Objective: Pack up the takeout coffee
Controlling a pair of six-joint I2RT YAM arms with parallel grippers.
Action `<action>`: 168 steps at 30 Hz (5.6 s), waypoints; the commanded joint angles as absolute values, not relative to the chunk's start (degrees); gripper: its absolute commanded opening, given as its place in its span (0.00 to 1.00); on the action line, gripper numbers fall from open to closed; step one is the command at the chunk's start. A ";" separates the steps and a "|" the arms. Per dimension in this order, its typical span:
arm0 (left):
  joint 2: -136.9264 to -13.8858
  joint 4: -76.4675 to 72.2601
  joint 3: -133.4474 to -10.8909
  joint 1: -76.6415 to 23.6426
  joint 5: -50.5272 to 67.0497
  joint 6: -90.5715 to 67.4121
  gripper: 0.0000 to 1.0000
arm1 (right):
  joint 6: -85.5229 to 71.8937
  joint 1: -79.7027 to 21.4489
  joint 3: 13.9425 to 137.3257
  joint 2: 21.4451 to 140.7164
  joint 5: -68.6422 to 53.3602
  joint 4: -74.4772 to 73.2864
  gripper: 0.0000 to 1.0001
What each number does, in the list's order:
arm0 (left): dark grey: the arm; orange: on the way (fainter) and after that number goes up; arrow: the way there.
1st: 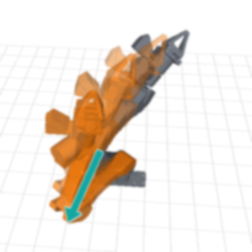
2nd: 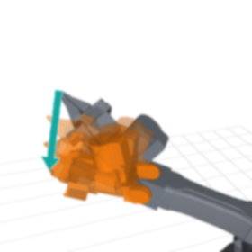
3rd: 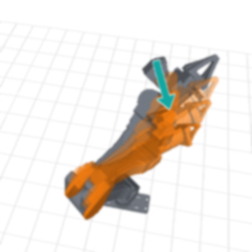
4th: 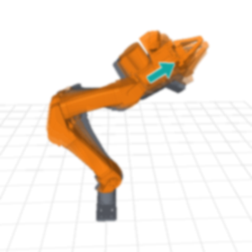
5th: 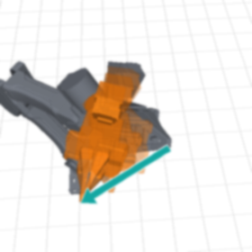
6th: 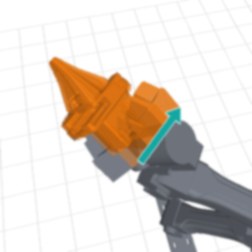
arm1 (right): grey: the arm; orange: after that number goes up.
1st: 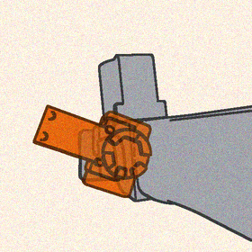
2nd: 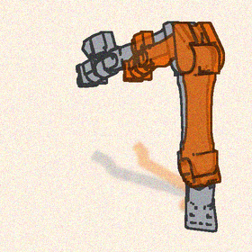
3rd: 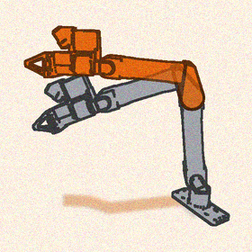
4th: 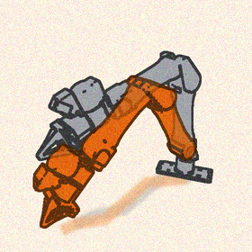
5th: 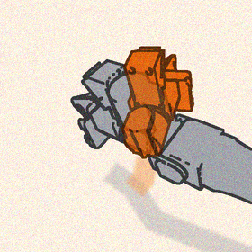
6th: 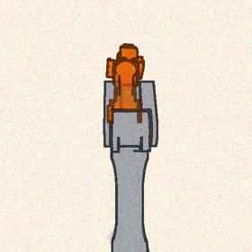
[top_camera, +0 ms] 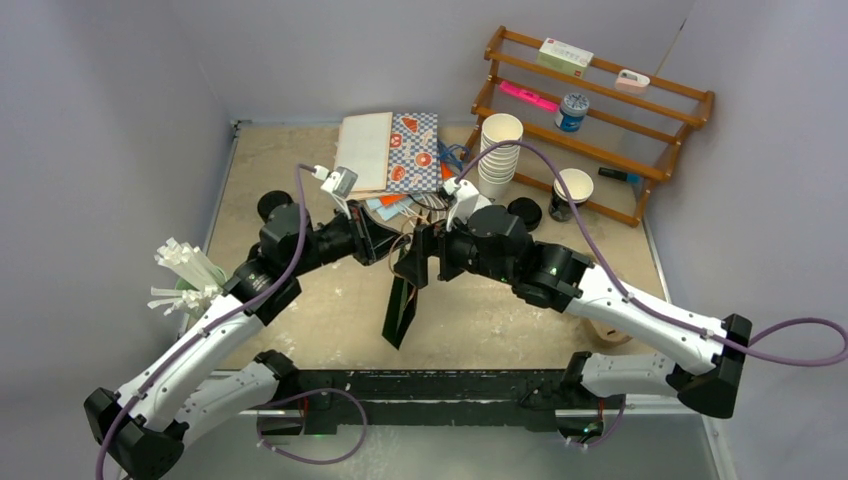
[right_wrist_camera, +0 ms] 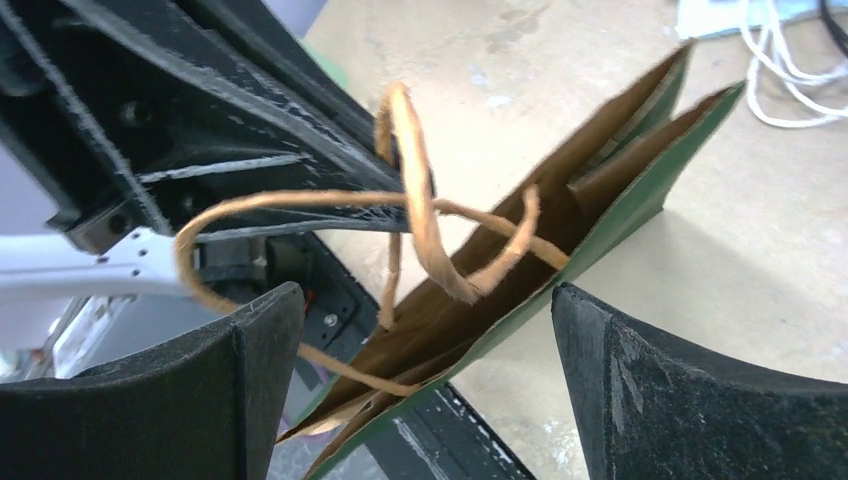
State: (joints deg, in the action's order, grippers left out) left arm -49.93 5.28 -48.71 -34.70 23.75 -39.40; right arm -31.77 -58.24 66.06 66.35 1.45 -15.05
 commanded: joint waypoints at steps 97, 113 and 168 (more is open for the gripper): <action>-64.39 19.15 -44.73 -46.67 -0.56 -37.53 0.40 | -38.51 -51.87 56.60 57.65 18.63 -27.15 0.00; -67.78 18.07 -42.61 -46.67 0.28 -38.79 0.25 | -38.40 -51.94 56.16 57.83 18.69 -26.67 0.00; -41.32 17.83 -39.97 -24.18 15.71 -42.61 0.79 | -27.51 -44.57 79.82 72.27 19.30 -35.56 0.00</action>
State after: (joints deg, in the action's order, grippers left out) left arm -40.97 14.98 -29.76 -23.03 12.32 -43.44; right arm -28.88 -44.62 76.51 71.88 18.52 -35.77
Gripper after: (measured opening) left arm 0.765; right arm 0.004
